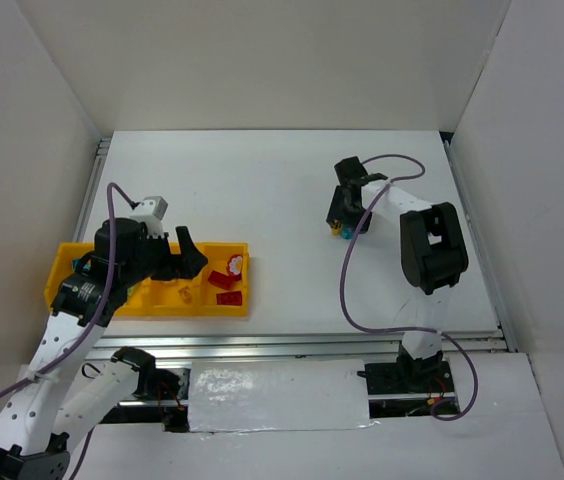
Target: Sort the legos into containers by color
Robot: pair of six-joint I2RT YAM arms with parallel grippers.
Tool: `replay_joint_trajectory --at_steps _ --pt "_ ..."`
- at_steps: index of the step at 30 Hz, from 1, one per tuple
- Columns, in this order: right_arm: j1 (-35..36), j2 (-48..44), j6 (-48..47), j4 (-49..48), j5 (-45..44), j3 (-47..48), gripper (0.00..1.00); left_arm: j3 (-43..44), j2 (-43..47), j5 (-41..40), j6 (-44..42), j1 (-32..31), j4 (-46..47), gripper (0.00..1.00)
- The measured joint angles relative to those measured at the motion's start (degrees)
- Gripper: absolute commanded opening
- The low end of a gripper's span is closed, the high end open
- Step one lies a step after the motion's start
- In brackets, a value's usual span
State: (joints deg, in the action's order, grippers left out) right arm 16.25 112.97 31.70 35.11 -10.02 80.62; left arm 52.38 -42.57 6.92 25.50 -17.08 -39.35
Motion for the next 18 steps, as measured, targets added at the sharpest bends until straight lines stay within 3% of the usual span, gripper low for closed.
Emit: replay_joint_trajectory --at_steps 6,11,18 --pt "3.5 -7.9 -4.6 -5.8 0.4 -9.4 0.0 0.0 -0.7 -1.5 4.3 0.0 0.7 0.99" --pt "17.0 -26.0 -8.9 -10.3 0.6 -18.8 0.0 -1.7 -1.4 1.5 14.8 0.0 7.3 0.99" --pt "34.3 -46.3 -12.3 -18.1 2.5 -24.0 0.0 -6.8 -4.7 13.9 28.7 -0.7 22.9 0.99"
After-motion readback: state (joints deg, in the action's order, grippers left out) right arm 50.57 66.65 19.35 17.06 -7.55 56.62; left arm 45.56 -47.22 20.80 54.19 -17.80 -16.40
